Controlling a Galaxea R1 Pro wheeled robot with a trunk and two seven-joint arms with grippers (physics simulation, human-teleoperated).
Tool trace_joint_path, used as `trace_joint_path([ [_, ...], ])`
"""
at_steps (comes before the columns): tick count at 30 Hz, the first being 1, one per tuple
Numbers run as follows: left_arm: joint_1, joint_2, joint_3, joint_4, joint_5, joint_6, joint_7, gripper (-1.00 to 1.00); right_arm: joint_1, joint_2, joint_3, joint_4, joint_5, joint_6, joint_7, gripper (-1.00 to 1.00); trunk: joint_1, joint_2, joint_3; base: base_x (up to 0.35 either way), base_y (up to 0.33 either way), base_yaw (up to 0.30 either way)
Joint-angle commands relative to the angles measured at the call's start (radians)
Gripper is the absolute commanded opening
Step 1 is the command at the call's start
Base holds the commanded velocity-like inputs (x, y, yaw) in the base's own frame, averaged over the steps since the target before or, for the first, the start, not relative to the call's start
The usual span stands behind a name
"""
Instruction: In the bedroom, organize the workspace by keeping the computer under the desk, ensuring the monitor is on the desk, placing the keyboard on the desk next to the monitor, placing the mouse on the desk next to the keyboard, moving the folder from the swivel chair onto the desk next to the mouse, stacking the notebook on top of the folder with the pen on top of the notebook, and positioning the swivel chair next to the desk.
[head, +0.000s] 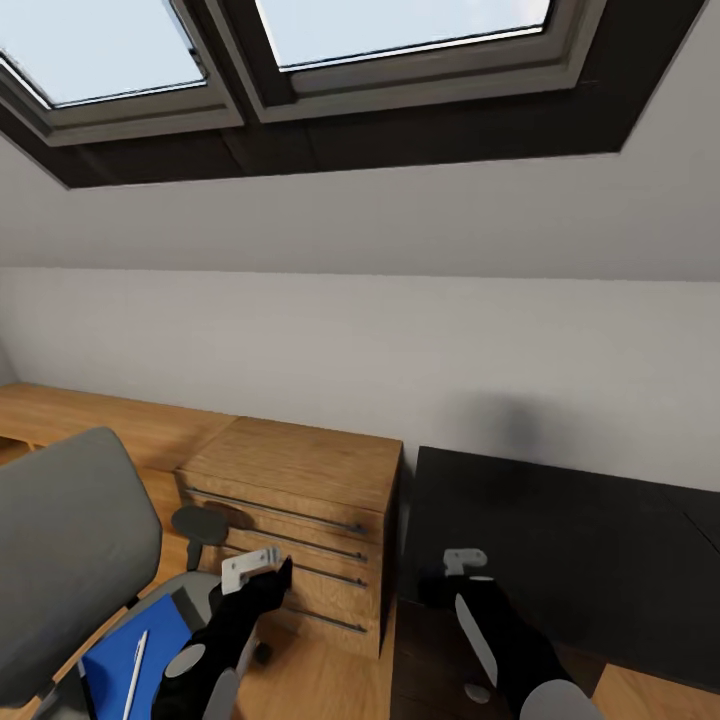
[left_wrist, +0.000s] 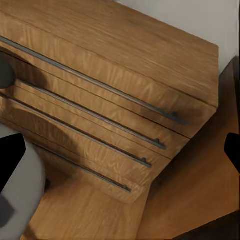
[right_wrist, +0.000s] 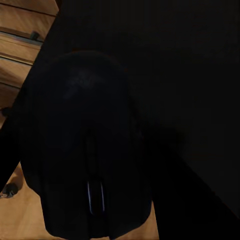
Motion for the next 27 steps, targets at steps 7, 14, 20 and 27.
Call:
trace_joint_path([
  [7,0.011,-0.001,-0.027,-0.025,0.012,0.004,0.01,1.0,-0.002,-0.004,0.003,0.026,-0.009,-0.01,-0.008,-1.0,0.019,-0.036,-0.017,0.0,0.0,0.0],
  [14,0.011,-0.001,-0.032,-0.026,0.012,0.006,0.01,1.0,-0.004,-0.008,0.002,0.047,-0.009,-0.03,-0.008,-1.0,0.042,-0.078,-0.036,0.0,0.0,0.0],
  [20,0.012,0.003,-0.032,-0.02,0.01,0.006,0.01,1.0,-0.004,-0.009,0.003,0.047,-0.009,-0.032,-0.008,-1.0,0.042,-0.078,-0.036,0.024,0.0,0.0],
  [27,0.016,0.003,-0.032,-0.017,0.008,0.006,0.01,1.0,-0.004,-0.01,0.002,0.047,-0.009,-0.036,-0.008,-1.0,0.042,-0.078,-0.036,0.203,0.0,0.0],
])
